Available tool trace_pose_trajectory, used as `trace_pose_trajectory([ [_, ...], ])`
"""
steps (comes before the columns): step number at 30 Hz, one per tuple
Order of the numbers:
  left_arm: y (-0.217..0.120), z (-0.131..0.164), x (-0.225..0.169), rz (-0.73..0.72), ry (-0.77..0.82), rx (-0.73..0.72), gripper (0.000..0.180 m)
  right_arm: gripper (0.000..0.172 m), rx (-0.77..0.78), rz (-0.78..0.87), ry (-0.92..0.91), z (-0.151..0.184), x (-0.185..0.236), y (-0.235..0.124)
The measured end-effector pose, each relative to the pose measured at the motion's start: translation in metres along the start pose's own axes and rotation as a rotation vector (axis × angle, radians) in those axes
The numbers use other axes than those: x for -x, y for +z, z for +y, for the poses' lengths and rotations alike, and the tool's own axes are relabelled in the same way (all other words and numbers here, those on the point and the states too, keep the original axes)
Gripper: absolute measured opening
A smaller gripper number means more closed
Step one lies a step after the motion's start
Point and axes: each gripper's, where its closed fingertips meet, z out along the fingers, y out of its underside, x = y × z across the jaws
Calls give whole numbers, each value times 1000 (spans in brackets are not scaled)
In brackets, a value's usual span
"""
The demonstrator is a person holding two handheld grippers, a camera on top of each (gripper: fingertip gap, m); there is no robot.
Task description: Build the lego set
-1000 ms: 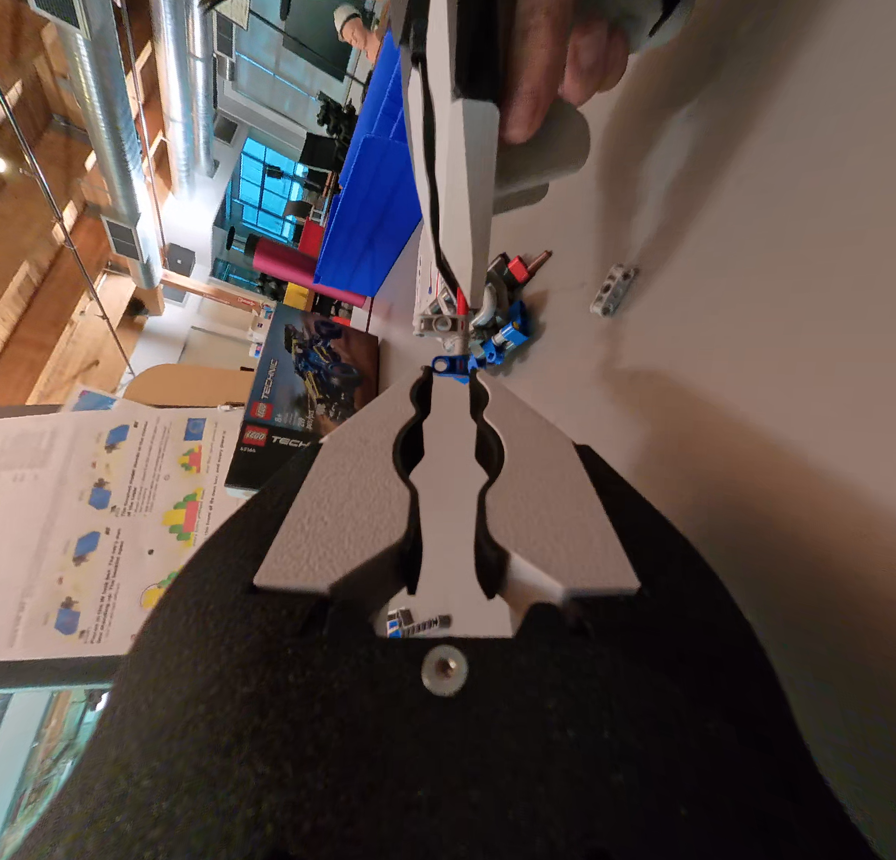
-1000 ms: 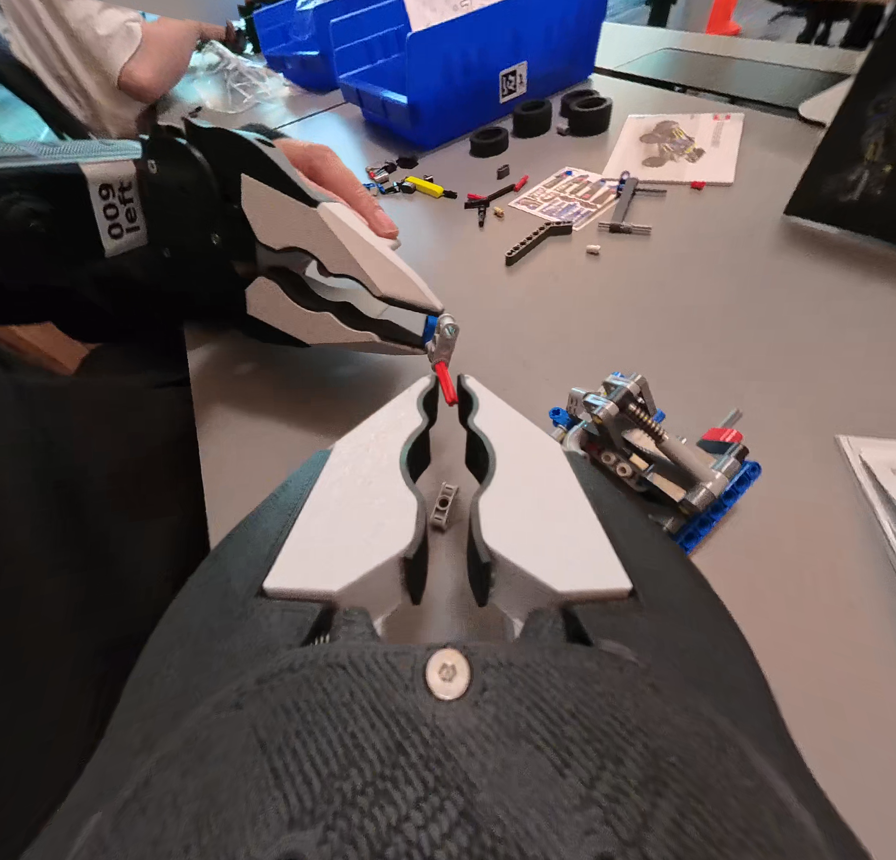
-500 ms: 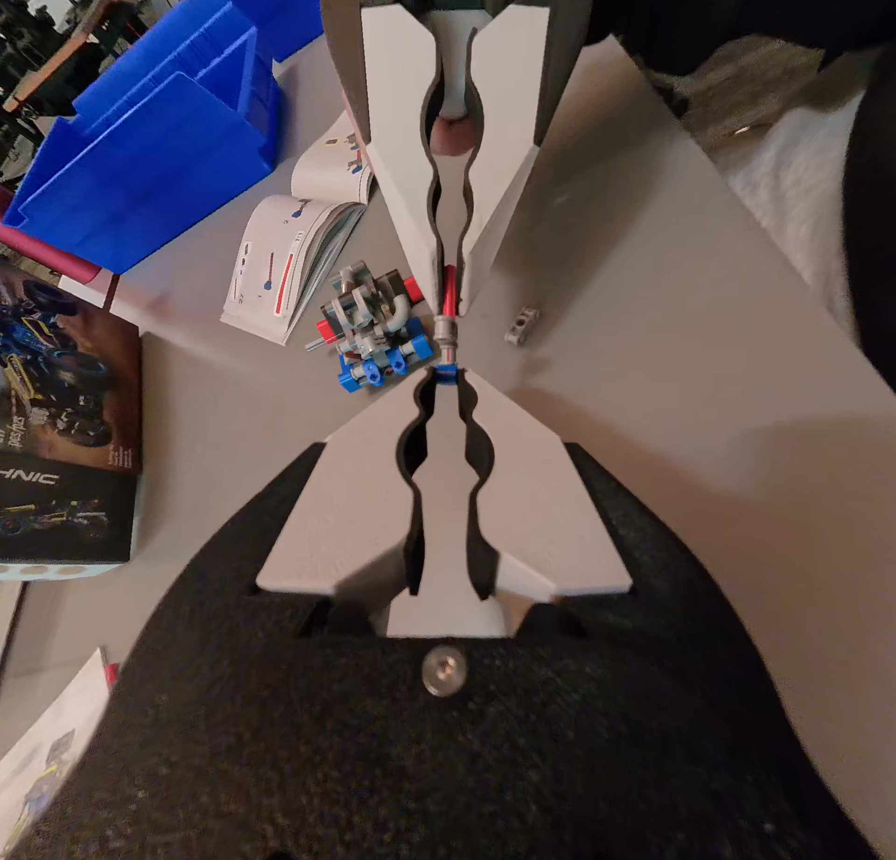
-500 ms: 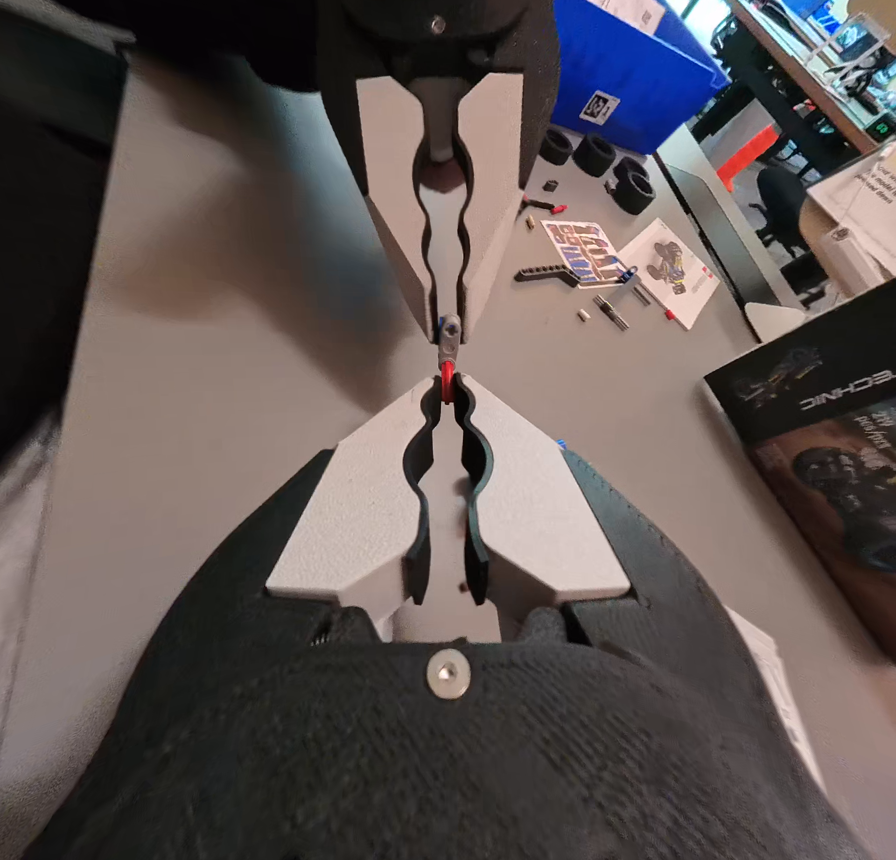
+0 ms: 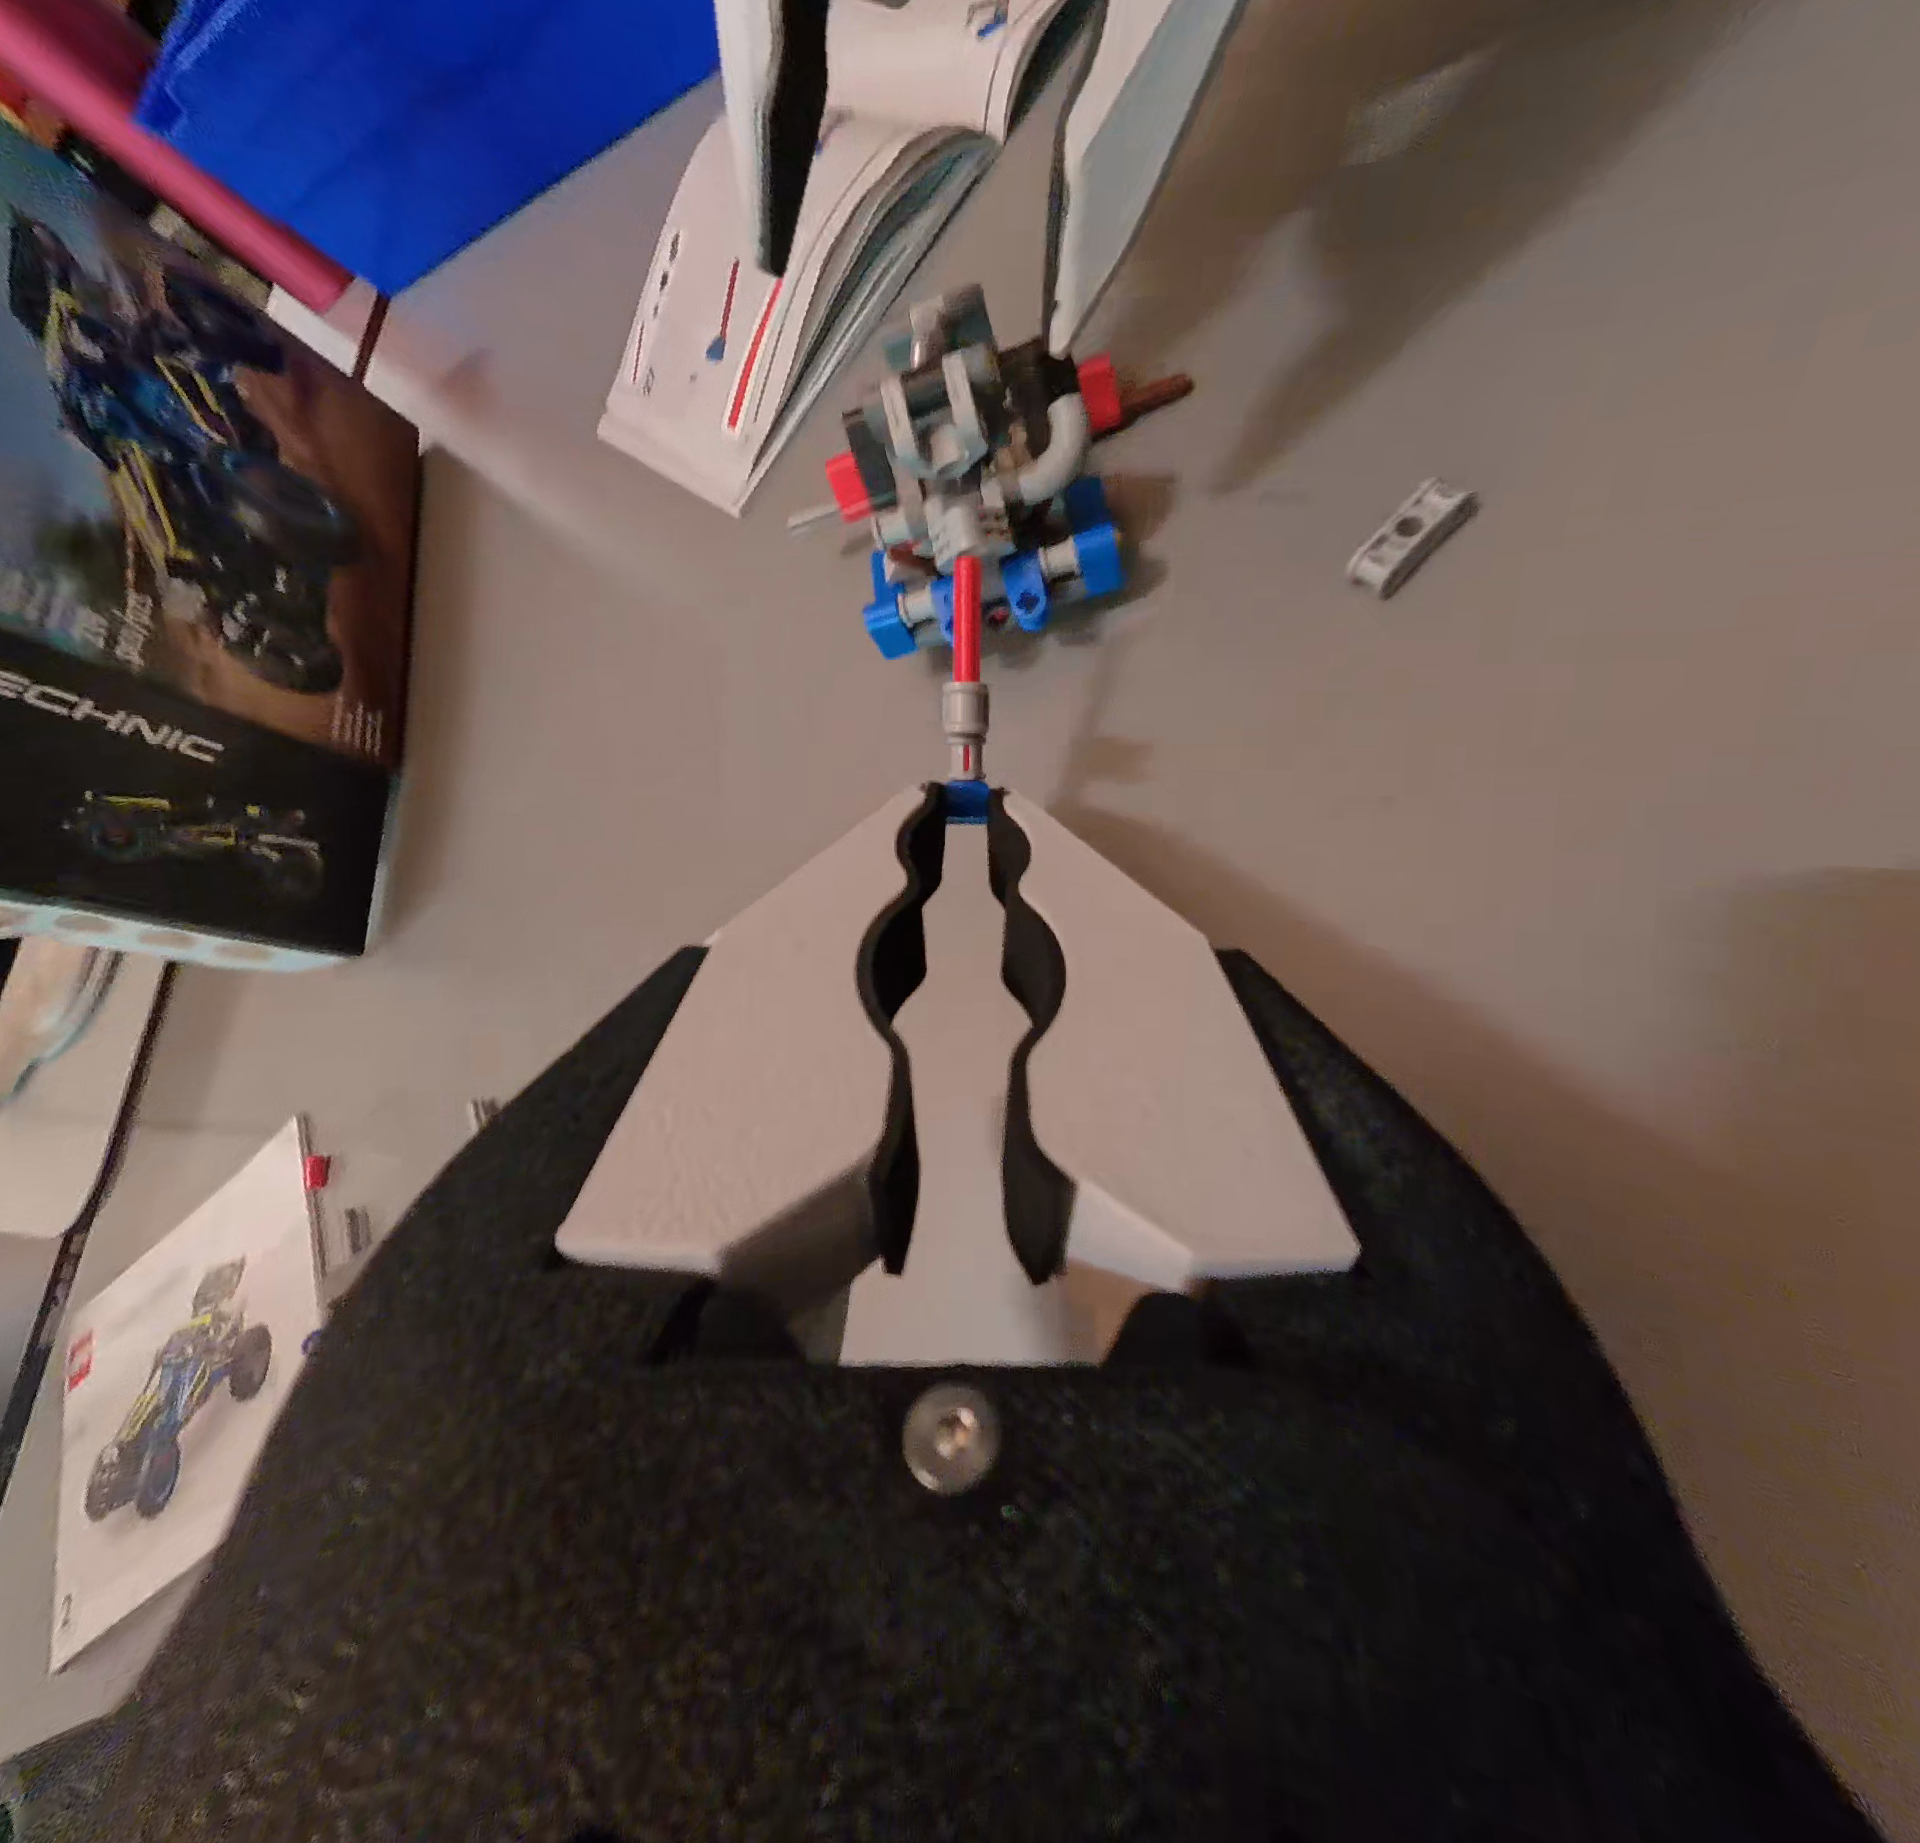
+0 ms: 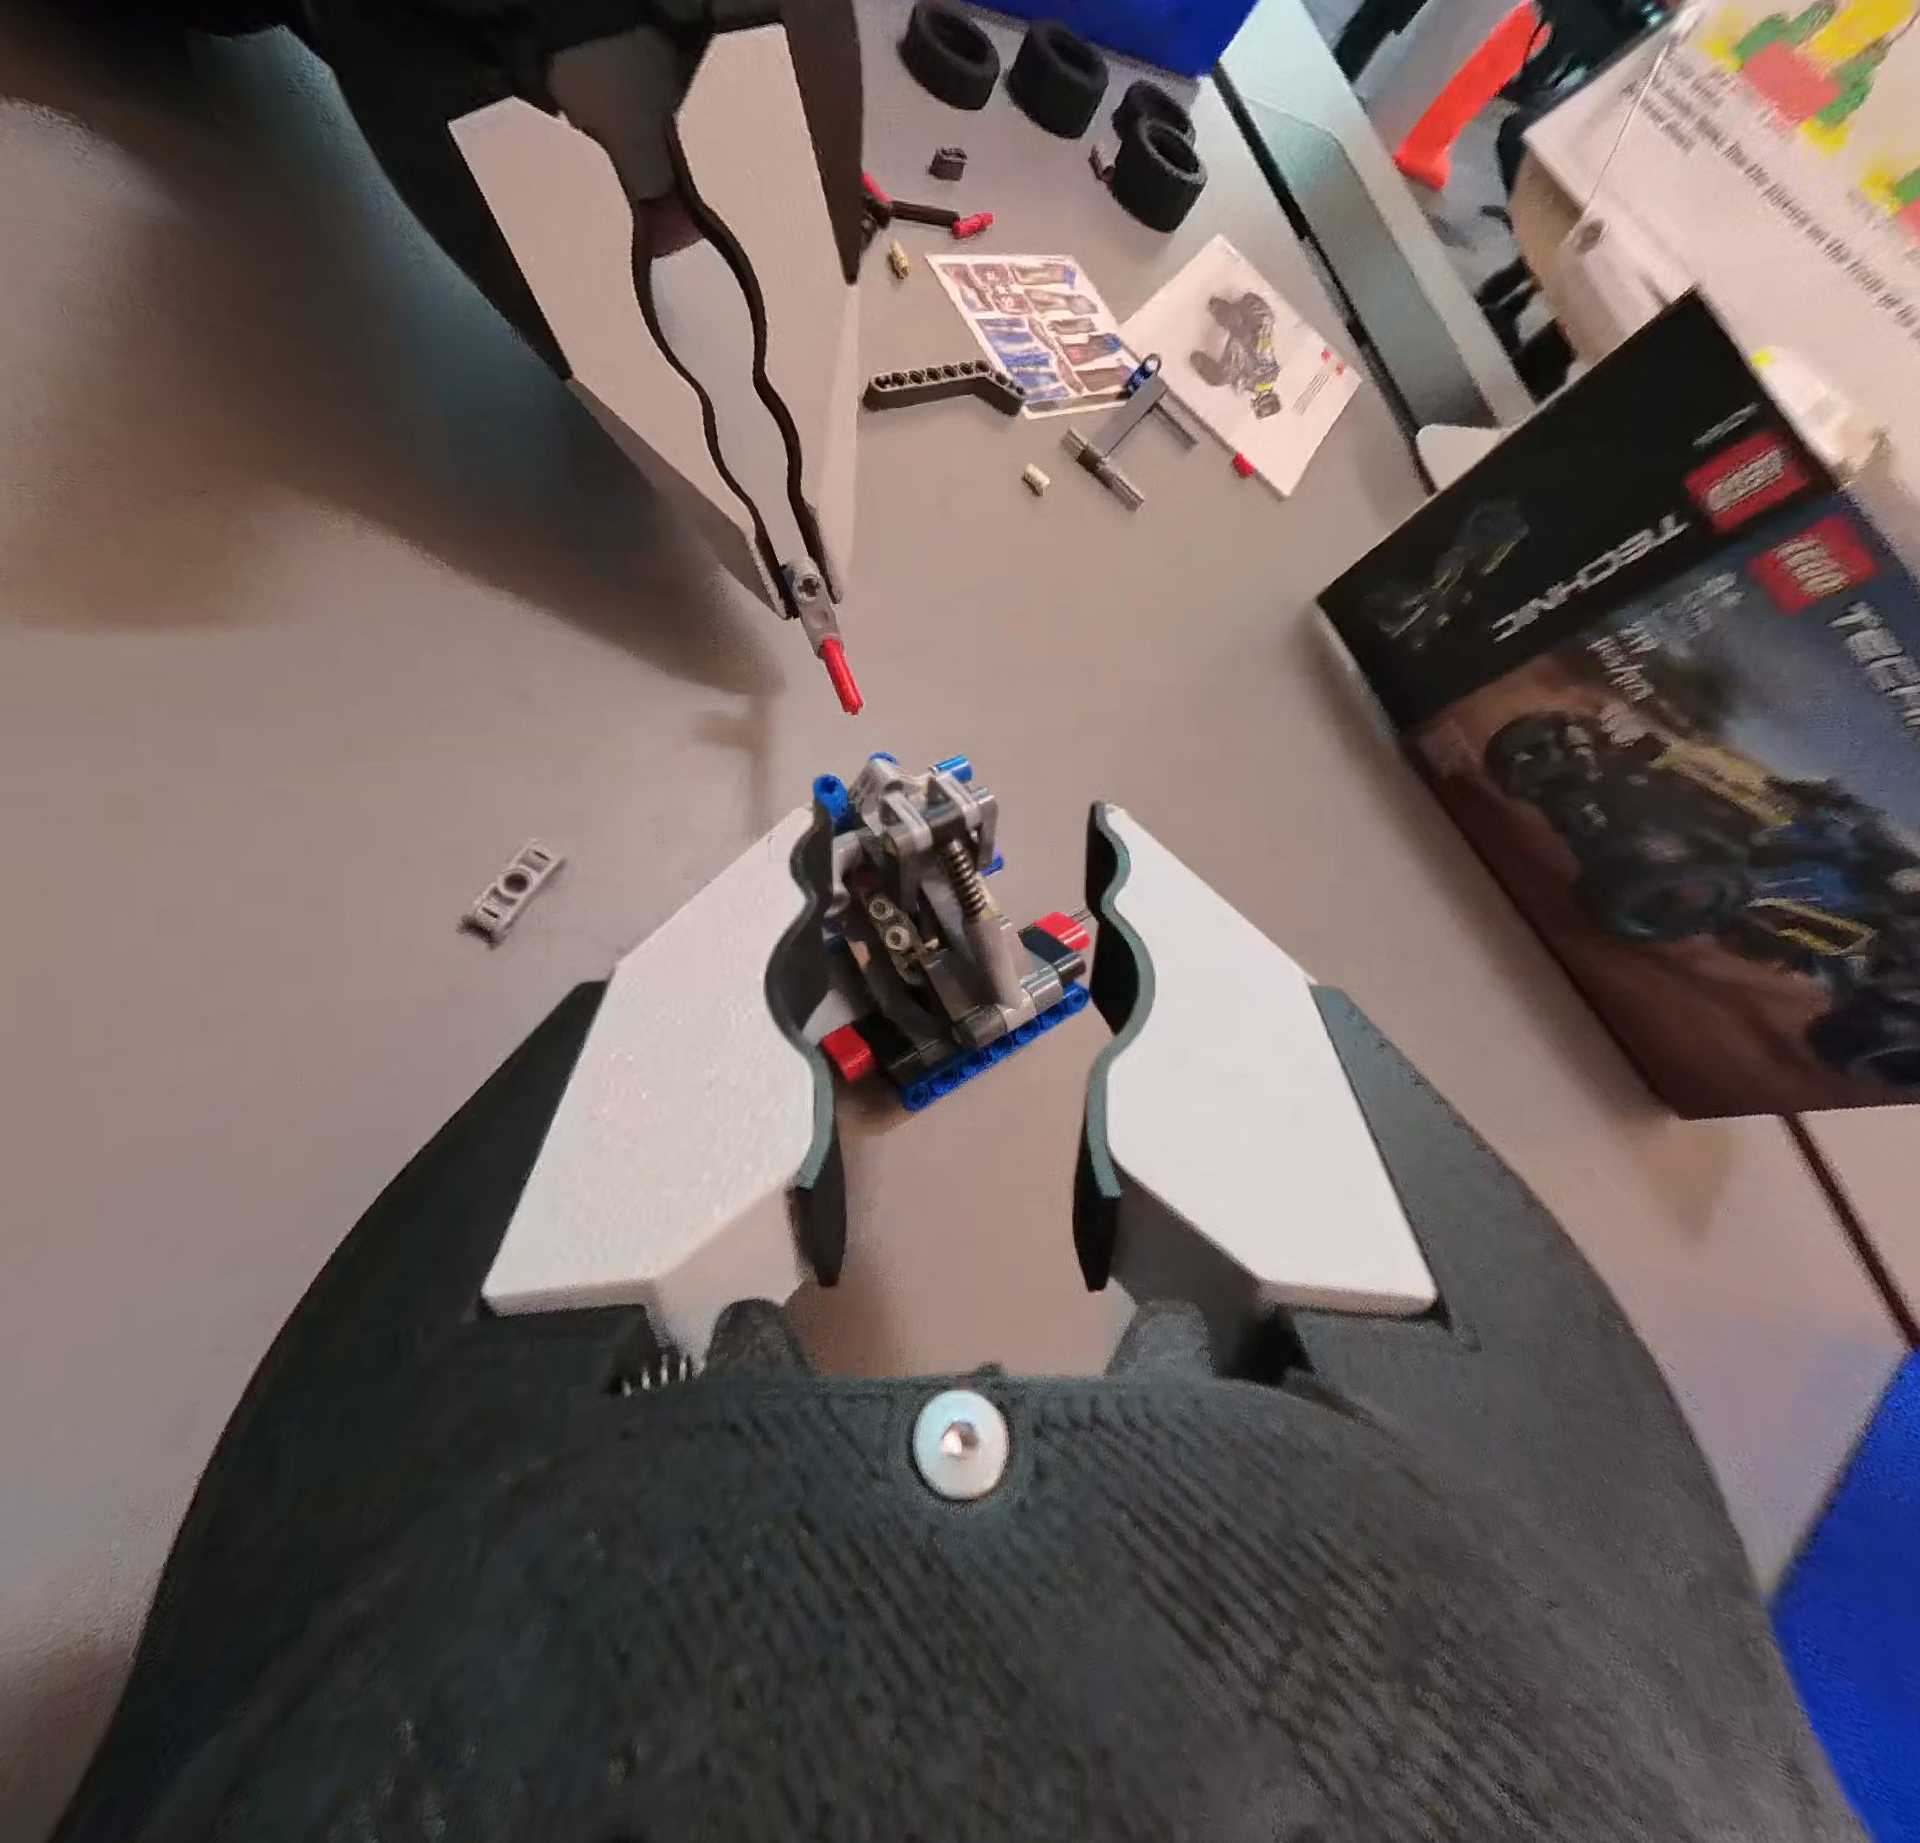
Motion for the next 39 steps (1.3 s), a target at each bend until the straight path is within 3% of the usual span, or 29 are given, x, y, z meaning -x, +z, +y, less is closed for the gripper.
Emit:
trace_pose_trajectory([
  [7,11,9,-1,1,-14,69,4,41,-29,-184,87,18,7,22],
  [10,13,8,-2,9,-20,65,4,26,-57,-213,85,16,12,25],
  [39,17,-2,1,7,-138,-21,4,24,-145,-151,186,19,2,26],
])
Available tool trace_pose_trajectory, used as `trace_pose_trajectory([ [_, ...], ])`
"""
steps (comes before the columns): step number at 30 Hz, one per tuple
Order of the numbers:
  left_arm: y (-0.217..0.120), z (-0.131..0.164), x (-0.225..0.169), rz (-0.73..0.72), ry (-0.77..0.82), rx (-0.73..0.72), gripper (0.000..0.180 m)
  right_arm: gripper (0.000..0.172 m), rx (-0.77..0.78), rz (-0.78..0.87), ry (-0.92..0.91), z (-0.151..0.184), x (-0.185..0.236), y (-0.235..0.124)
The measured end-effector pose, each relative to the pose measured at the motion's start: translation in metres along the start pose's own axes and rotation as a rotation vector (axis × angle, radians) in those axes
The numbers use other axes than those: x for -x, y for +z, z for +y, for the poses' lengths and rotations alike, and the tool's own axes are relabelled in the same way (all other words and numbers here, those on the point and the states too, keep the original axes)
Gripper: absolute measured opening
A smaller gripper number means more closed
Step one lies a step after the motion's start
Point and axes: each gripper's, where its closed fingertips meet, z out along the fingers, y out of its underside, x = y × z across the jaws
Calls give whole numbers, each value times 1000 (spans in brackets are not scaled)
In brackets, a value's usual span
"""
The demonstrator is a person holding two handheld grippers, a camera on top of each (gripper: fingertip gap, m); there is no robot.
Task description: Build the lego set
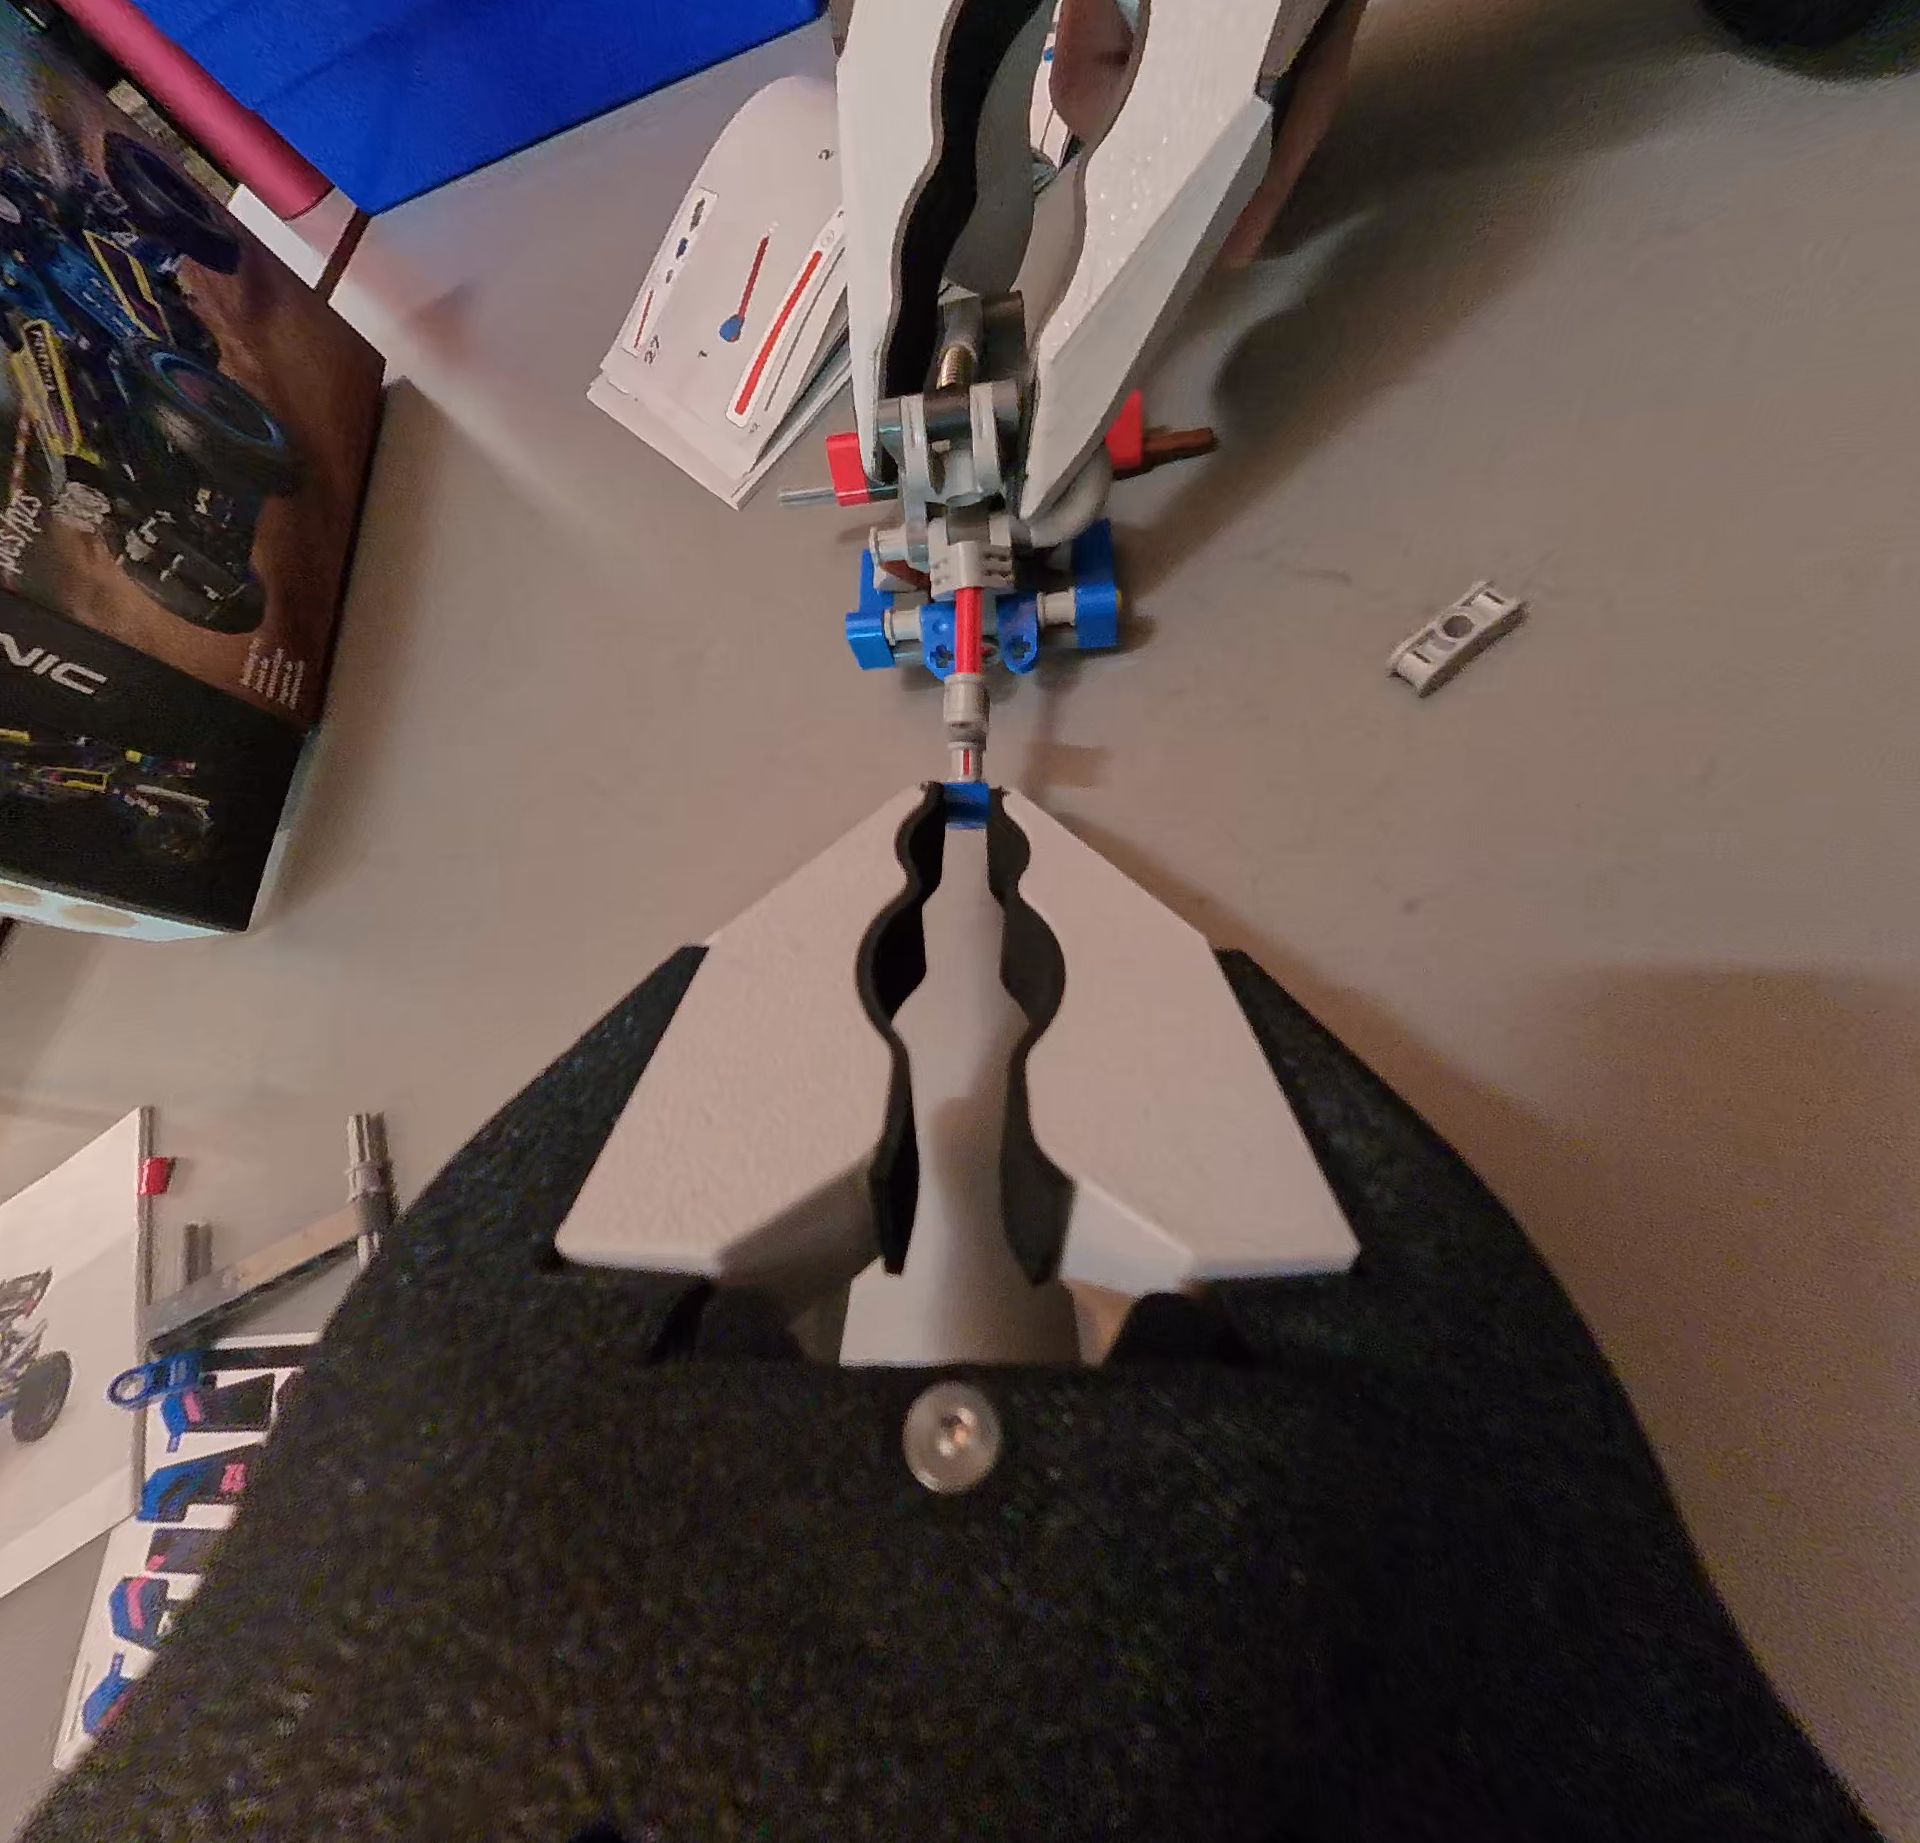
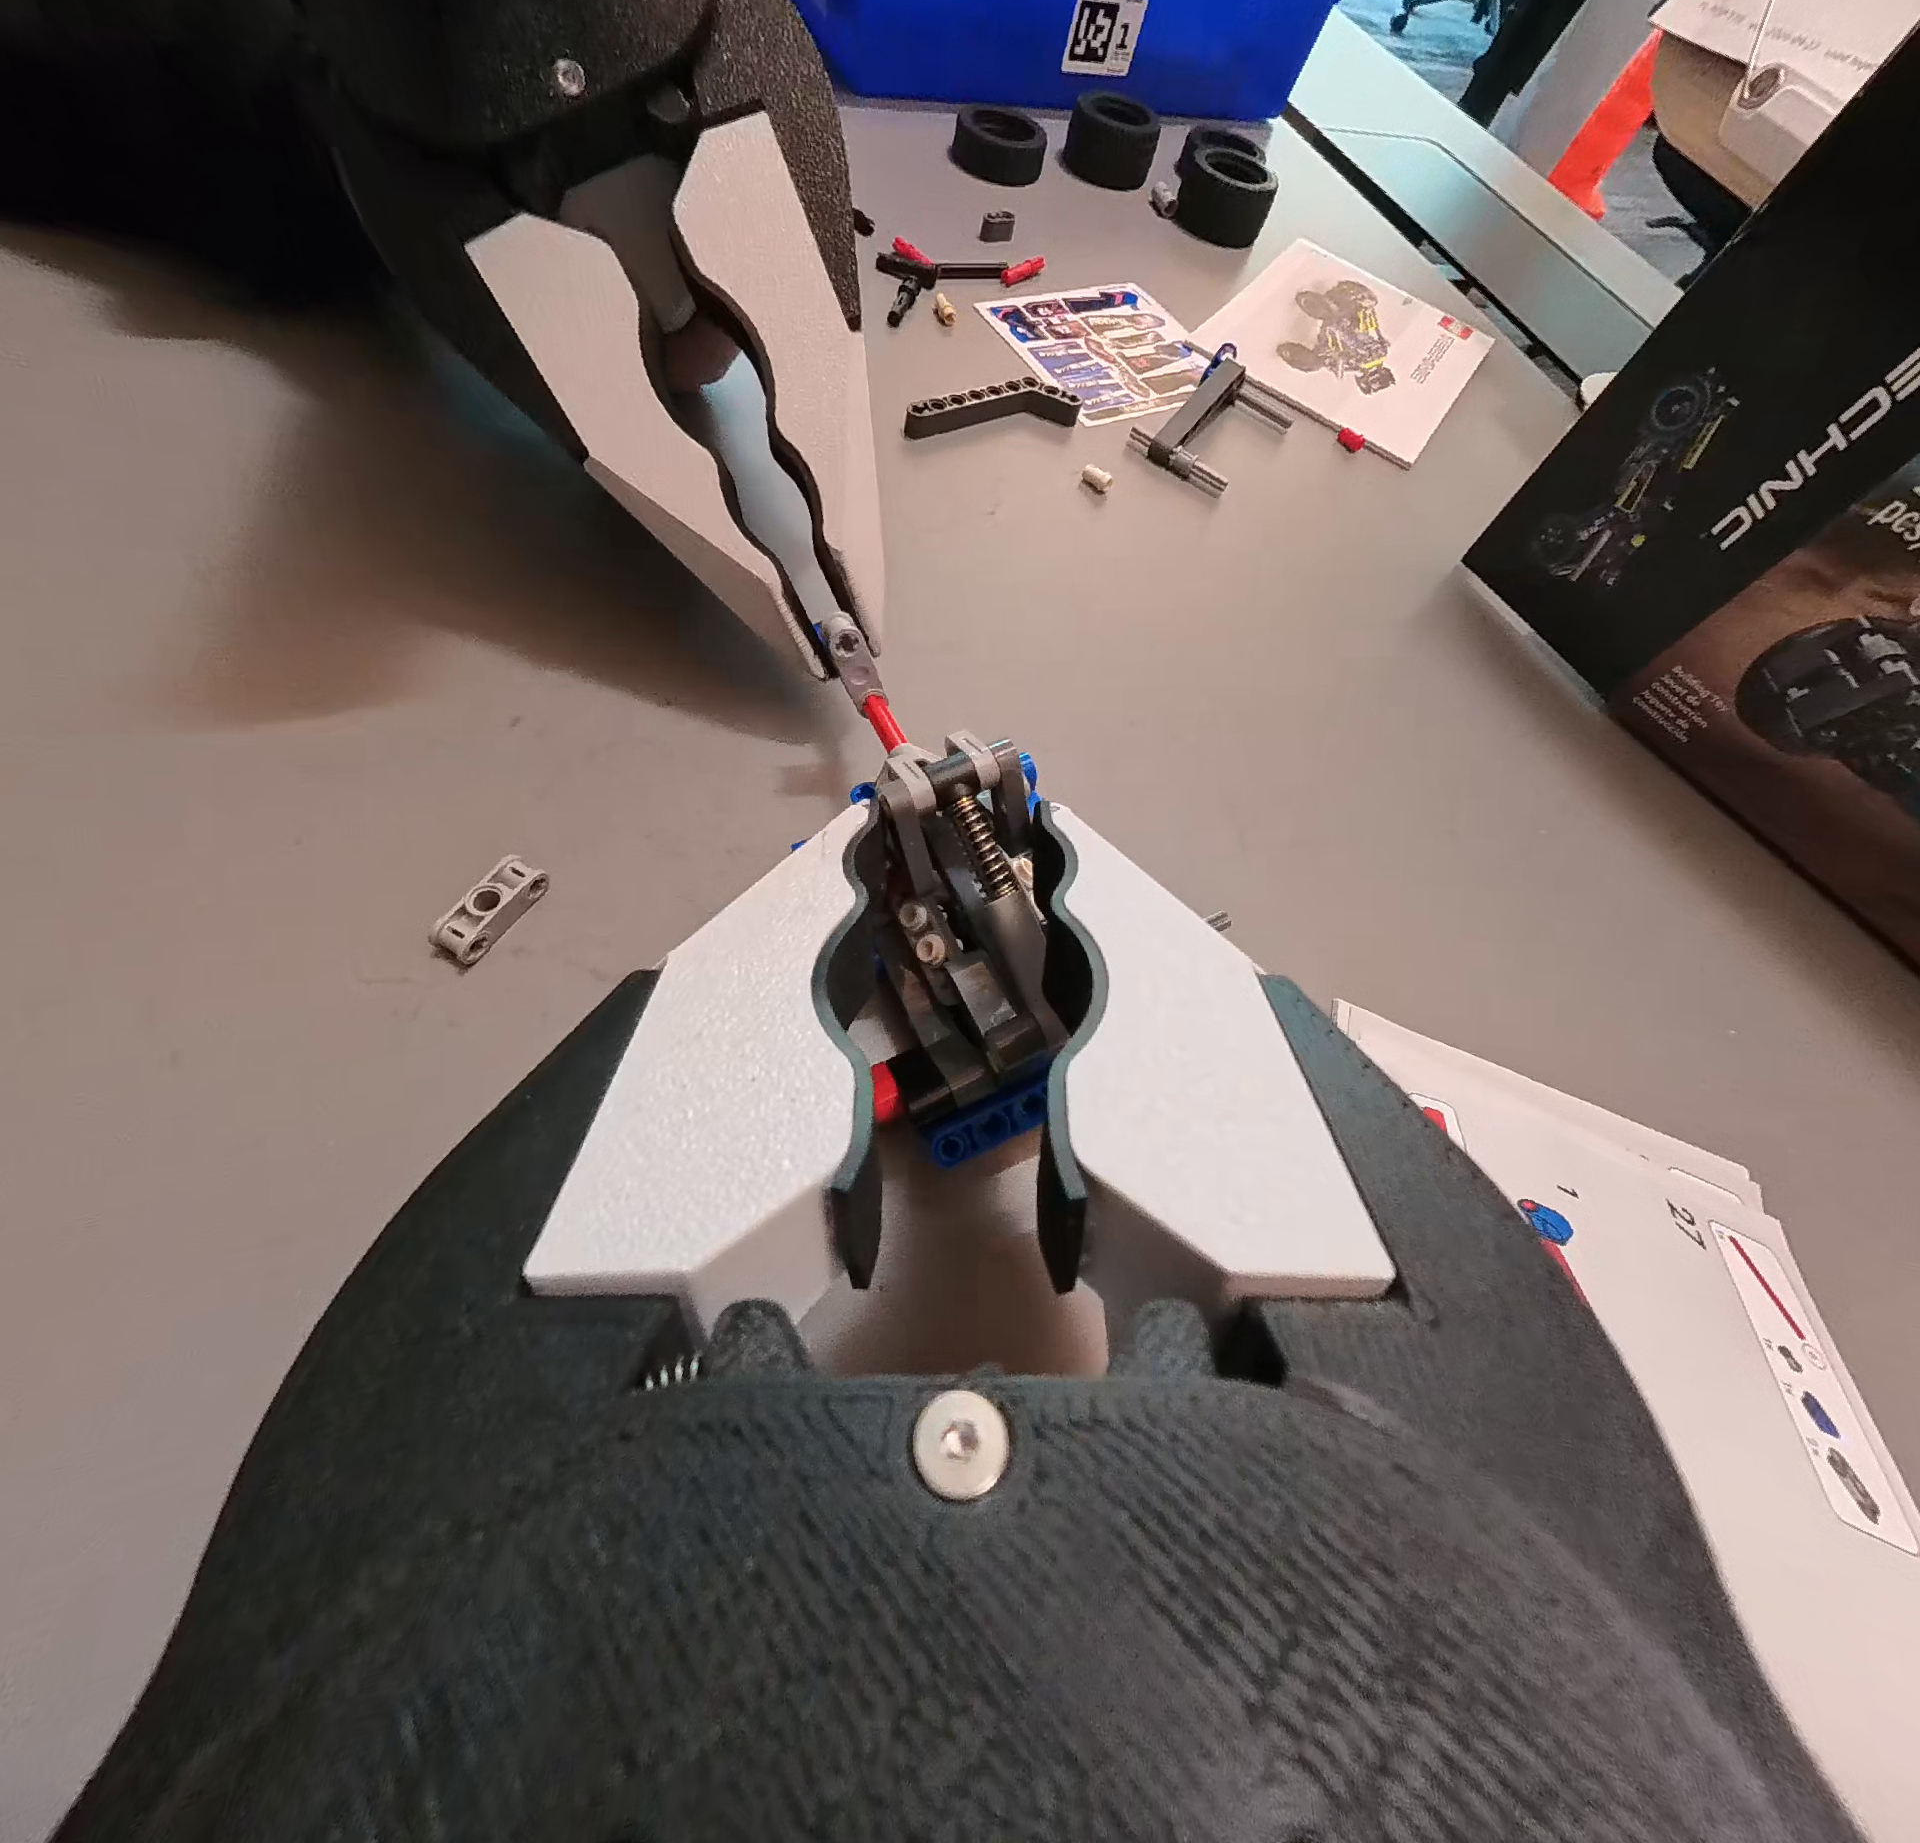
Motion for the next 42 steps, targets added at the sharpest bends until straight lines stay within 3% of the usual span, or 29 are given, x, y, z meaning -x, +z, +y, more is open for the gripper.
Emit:
trace_pose_trajectory([
  [16,14,5,7,-63,139,57,5,24,10,29,44,1,-8,1],
  [22,16,4,7,-15,91,53,5,24,12,34,58,2,-10,1],
  [28,17,-9,2,142,-111,0,4,24,12,27,45,1,-7,3],
  [42,17,1,5,63,-12,39,4,24,12,46,20,1,-9,2],
])
